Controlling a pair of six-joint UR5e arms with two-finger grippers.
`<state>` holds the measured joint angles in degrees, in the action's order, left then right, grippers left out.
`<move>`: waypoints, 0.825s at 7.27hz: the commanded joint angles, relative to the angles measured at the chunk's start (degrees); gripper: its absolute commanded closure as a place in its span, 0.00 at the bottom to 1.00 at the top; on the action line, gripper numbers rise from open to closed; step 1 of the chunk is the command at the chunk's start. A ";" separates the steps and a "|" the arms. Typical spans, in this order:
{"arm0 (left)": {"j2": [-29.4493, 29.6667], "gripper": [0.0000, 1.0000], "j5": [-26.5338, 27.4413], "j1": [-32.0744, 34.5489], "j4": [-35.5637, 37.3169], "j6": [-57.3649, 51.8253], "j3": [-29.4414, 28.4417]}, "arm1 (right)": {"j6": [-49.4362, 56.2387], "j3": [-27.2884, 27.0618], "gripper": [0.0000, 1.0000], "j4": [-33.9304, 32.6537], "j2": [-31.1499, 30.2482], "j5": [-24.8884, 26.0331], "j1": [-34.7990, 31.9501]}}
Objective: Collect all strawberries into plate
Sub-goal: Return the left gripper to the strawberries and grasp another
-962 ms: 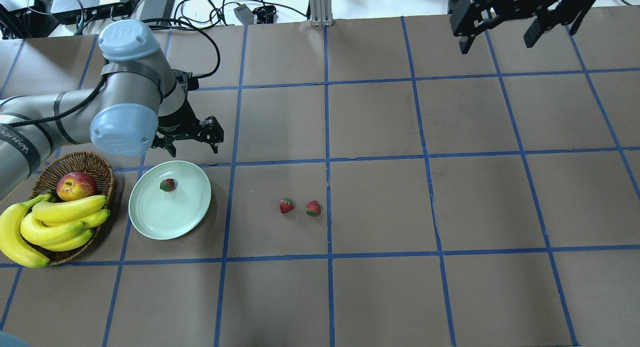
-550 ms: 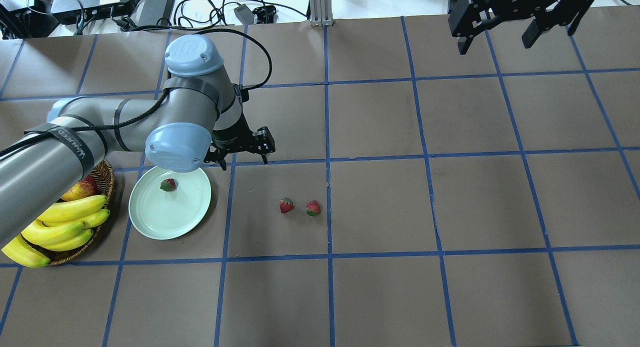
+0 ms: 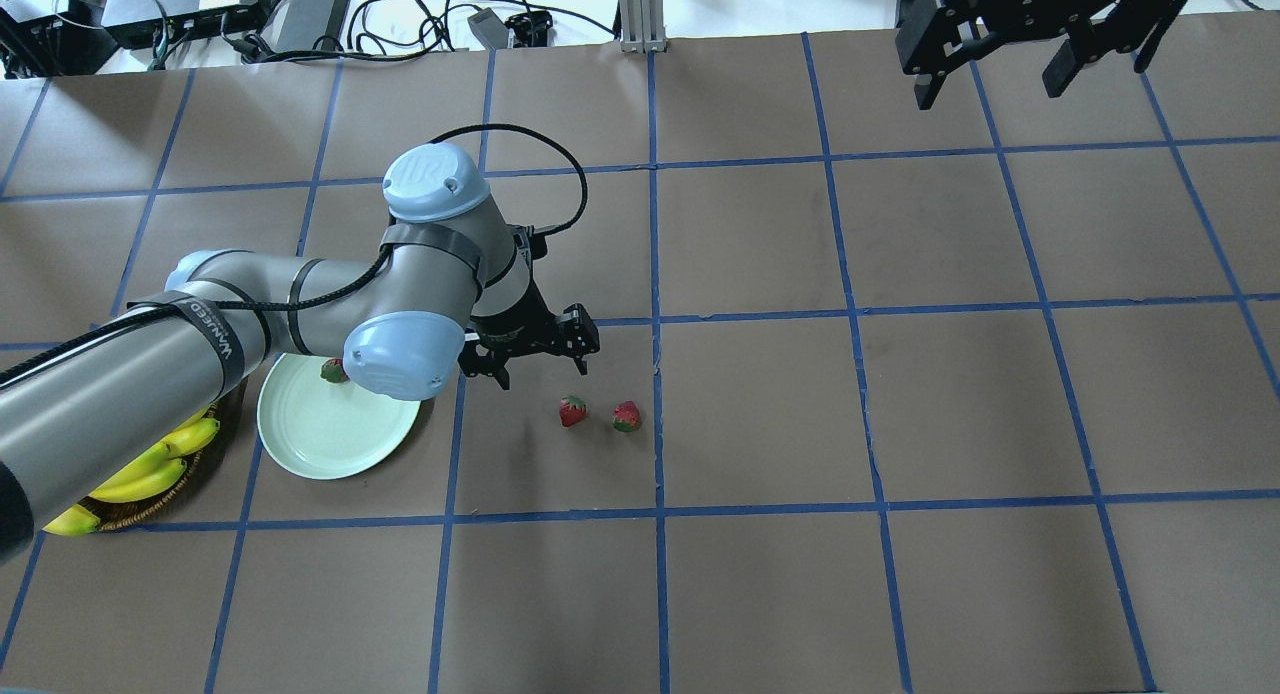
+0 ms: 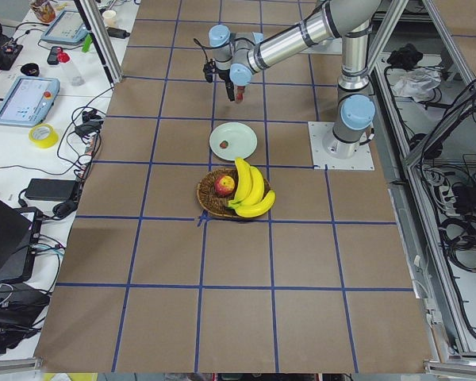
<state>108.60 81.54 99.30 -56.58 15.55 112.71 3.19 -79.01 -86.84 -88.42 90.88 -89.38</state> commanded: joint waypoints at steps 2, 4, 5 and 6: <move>1.43 0.03 -2.41 0.10 1.47 0.01 1.81 | -0.12 0.00 0.00 0.00 -0.09 -0.01 0.00; 2.49 0.11 -3.58 0.10 1.38 0.01 2.08 | -0.12 0.00 0.00 -0.09 -0.09 -0.01 0.00; 2.67 0.34 -3.66 0.10 1.38 -0.16 2.34 | -0.12 0.00 0.00 -0.09 0.00 -0.01 0.00; 2.67 0.93 -3.75 0.10 1.38 -0.17 2.25 | -0.12 0.00 0.00 -0.09 -0.09 -0.01 0.08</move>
<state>111.13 77.96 99.40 -55.19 15.44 114.92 3.08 -79.01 -86.91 -88.47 90.87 -89.37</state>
